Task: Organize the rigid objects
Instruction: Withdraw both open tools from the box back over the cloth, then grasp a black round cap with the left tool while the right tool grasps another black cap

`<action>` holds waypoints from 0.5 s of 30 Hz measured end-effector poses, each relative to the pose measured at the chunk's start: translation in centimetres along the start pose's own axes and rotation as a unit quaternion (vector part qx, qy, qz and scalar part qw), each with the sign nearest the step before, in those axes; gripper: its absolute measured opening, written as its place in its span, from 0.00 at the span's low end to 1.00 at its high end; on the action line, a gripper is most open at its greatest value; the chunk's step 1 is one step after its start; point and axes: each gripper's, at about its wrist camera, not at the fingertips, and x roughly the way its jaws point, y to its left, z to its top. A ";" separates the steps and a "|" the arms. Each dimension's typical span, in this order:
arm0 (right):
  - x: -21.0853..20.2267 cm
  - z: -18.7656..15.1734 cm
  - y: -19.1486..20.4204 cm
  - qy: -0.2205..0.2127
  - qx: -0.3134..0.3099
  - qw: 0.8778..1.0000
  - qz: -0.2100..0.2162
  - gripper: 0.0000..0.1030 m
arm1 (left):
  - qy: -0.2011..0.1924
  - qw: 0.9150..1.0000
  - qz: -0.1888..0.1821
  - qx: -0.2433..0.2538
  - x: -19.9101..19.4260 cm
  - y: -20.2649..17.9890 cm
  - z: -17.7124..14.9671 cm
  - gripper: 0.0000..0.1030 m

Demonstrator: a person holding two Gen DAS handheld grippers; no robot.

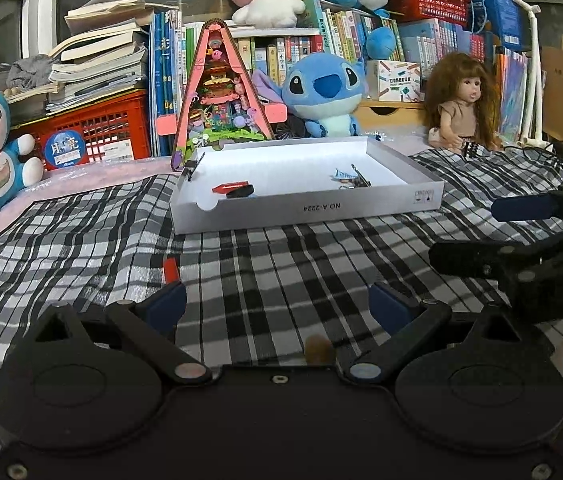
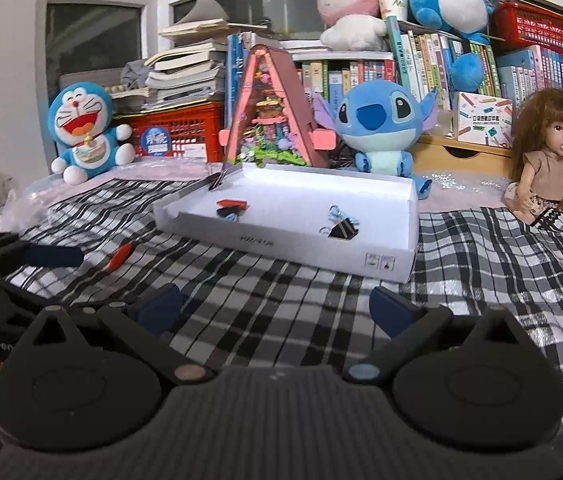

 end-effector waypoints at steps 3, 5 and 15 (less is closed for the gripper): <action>-0.4 -0.8 0.4 0.000 -0.010 1.000 -0.001 1.00 | 0.000 1.000 0.000 0.002 -0.3 0.0 -0.5 0.95; -0.6 -1.2 0.6 0.001 -0.016 1.000 -0.002 1.00 | 0.002 1.000 -0.001 0.003 -0.6 0.0 -0.9 0.95; -1.5 -3.0 1.6 0.004 -0.032 0.999 0.000 1.00 | 0.010 1.000 0.002 0.011 -1.1 -0.5 -2.7 0.95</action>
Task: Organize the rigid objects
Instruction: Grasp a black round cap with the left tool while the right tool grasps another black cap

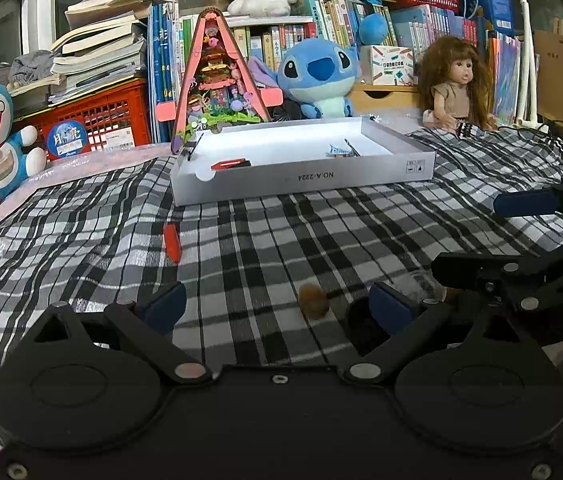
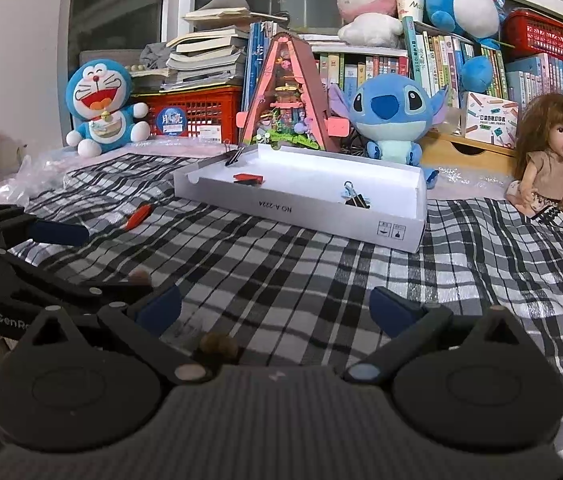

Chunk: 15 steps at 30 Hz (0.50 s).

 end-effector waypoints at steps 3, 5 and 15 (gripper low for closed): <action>-0.1 -0.4 0.3 0.002 -0.004 1.000 0.000 1.00 | 0.002 1.000 -0.001 -0.003 -0.1 0.1 -0.3 0.95; -0.2 -0.7 0.5 0.001 -0.009 1.000 -0.002 1.00 | 0.004 1.000 0.000 -0.003 -0.1 0.2 -0.6 0.95; -0.5 -1.7 1.3 0.002 -0.023 1.000 -0.001 1.00 | 0.008 1.000 -0.014 -0.008 -0.7 0.3 -1.1 0.90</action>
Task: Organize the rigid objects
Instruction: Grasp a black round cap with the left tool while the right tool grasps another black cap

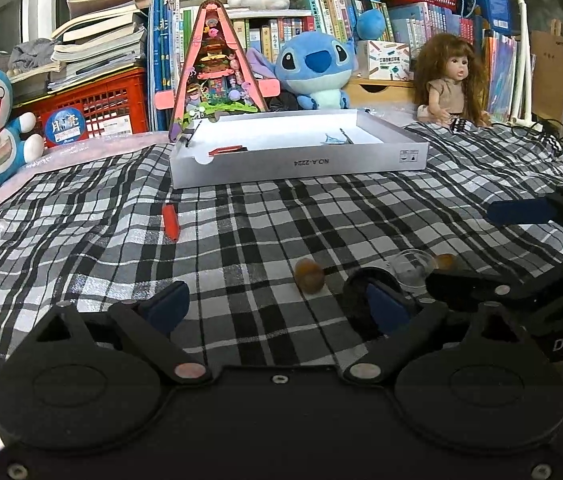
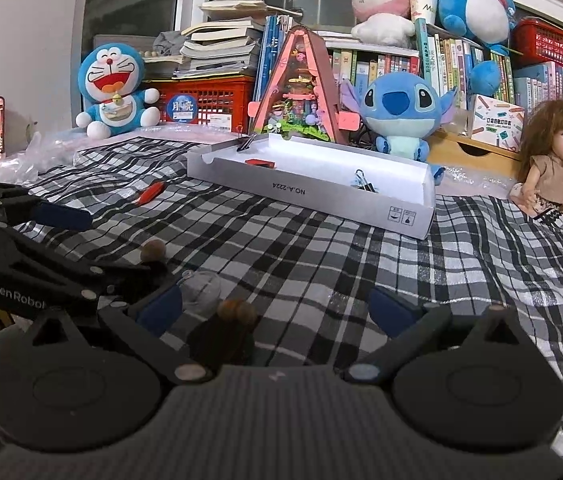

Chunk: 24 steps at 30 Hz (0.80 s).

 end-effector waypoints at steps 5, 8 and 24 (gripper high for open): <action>-0.5 -0.3 0.1 0.000 0.003 1.000 0.006 0.97 | -0.003 1.000 -0.007 0.002 -0.7 -0.2 -0.4 0.87; -0.8 -0.8 0.3 0.002 0.003 1.000 0.009 0.95 | -0.004 1.000 -0.011 0.003 -1.1 -0.4 -0.5 0.84; -1.7 -1.6 1.2 0.007 -0.007 1.000 0.020 0.63 | -0.009 0.999 -0.038 -0.003 -1.7 -1.1 -0.5 0.70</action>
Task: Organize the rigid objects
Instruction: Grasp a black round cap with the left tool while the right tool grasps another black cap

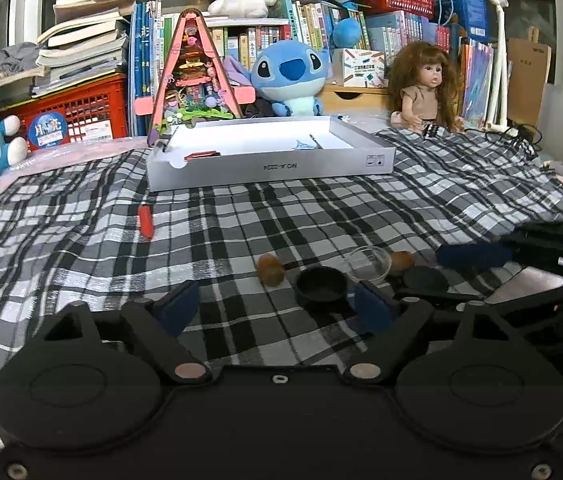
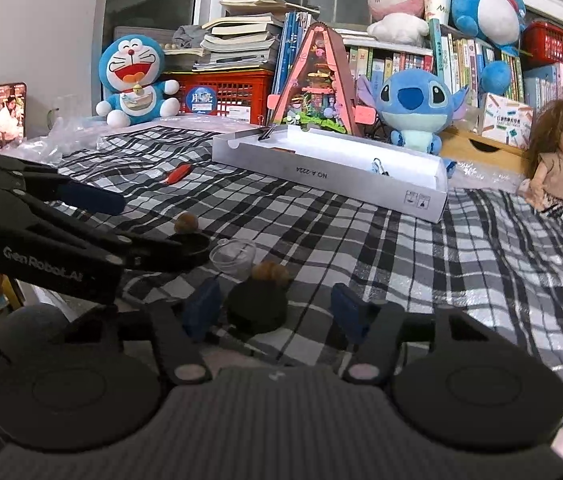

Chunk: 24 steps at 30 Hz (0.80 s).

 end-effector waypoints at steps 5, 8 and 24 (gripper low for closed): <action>-0.6 -0.4 -0.1 -0.003 0.030 1.000 0.003 0.37 | 0.015 1.000 -0.020 -0.012 0.9 -0.4 0.0 0.50; -0.9 -0.5 -0.1 -0.005 0.032 0.999 -0.003 0.36 | 0.013 1.000 -0.024 -0.001 1.2 -1.1 0.0 0.35; -1.0 -0.2 -0.2 -0.006 0.056 0.998 -0.017 0.36 | 0.005 1.000 0.002 -0.014 1.0 -1.8 0.6 0.29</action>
